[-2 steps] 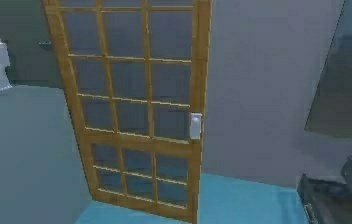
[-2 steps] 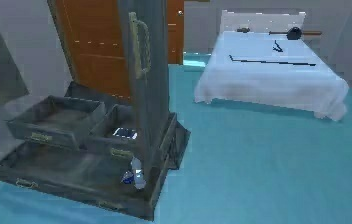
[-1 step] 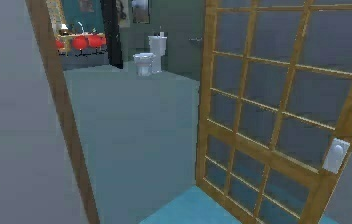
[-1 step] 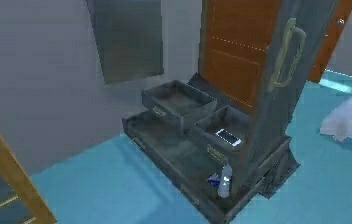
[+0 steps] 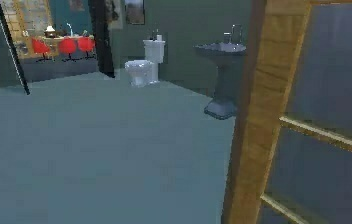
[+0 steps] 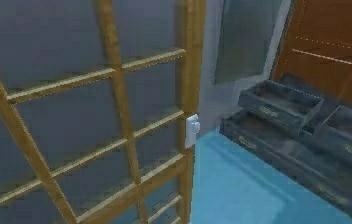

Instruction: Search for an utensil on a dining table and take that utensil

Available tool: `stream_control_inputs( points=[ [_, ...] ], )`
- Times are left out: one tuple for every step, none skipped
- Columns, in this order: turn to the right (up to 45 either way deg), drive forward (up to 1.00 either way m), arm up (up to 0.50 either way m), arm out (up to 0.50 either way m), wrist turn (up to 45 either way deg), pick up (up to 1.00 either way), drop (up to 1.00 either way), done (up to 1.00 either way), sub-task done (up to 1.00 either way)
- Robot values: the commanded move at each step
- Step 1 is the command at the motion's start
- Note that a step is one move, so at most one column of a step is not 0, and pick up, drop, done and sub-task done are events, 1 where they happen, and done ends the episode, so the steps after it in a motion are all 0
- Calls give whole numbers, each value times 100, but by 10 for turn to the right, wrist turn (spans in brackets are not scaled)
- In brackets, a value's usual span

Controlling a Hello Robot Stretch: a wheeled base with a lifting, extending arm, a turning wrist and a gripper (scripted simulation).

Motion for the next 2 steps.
stream_control_inputs(
  points=[
    [-240, 0, 0, 0, 0, 0, 0, 0, 0],
    [0, 100, 0, 0, 0, 0, 0, 0, 0]
  ],
)
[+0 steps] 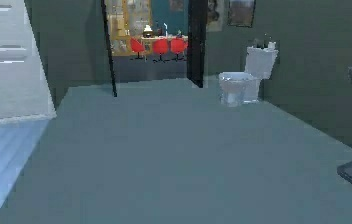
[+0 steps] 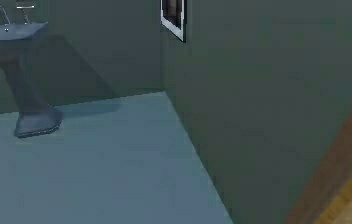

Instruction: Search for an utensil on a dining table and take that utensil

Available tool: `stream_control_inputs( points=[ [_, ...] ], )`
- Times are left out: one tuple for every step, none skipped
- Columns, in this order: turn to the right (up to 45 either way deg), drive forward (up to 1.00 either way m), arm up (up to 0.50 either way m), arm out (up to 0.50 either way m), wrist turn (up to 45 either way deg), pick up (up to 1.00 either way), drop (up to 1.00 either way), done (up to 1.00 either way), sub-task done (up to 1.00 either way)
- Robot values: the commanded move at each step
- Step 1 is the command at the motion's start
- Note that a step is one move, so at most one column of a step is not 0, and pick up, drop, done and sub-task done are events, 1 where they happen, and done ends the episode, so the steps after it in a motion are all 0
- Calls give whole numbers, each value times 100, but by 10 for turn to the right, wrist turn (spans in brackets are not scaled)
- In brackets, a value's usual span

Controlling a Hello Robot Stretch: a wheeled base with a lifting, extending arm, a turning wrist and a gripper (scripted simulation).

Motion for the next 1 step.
stream_control_inputs(
  points=[
    [0, 100, 0, 0, 0, 0, 0, 0, 0]
  ],
)
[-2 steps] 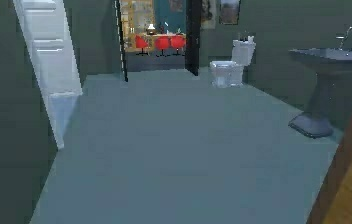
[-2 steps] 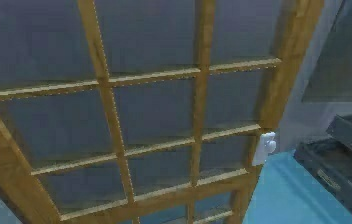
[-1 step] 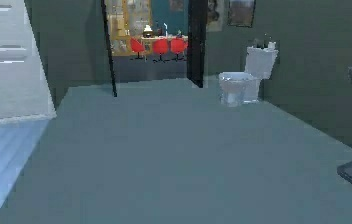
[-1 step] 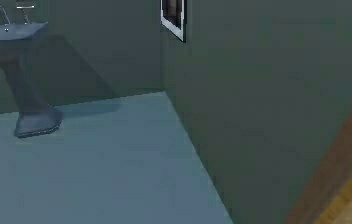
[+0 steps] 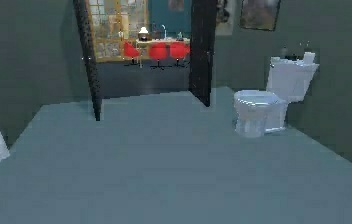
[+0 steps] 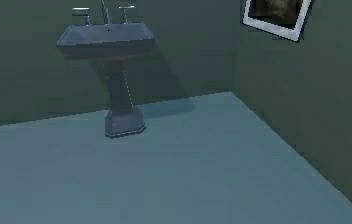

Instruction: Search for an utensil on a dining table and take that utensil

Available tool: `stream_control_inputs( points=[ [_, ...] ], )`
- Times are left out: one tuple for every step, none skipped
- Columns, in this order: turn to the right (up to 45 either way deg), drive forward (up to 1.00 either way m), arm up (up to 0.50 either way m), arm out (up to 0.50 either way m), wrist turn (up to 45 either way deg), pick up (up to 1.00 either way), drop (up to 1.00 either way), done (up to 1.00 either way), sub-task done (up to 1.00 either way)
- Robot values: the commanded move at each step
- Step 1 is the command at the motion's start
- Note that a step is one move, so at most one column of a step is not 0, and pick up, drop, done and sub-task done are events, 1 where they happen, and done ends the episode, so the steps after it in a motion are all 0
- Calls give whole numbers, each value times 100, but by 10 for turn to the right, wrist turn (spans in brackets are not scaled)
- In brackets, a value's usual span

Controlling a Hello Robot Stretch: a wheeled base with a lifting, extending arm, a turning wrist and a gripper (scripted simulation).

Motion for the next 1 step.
stream_control_inputs(
  points=[
    [0, 100, 0, 0, 0, 0, 0, 0, 0]
  ],
)
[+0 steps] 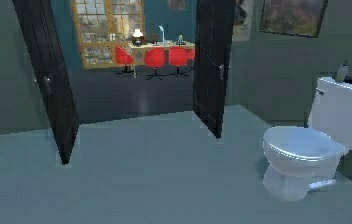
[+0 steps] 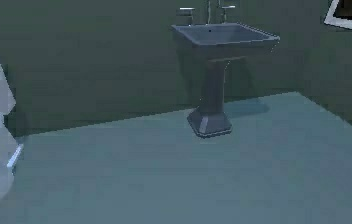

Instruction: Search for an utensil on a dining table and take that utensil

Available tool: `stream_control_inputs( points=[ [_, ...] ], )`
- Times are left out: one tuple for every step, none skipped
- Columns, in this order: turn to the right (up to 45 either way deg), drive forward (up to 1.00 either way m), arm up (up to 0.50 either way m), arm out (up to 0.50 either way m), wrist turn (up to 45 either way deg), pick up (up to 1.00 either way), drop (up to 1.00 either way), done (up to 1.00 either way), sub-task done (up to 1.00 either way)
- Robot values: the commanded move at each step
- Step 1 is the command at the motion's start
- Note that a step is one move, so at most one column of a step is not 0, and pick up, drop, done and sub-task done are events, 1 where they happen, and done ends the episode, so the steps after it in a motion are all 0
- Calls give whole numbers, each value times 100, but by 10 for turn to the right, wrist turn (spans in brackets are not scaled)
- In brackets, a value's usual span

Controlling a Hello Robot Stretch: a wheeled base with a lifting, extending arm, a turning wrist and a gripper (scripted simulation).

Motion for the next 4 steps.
stream_control_inputs(
  points=[
    [0, 100, 0, 0, 0, 0, 0, 0, 0],
    [-30, 0, 0, 0, 0, 0, 0, 0, 0],
    [-90, 0, 0, 0, 0, 0, 0, 0, 0],
    [0, 100, 0, 0, 0, 0, 0, 0, 0]
  ],
)
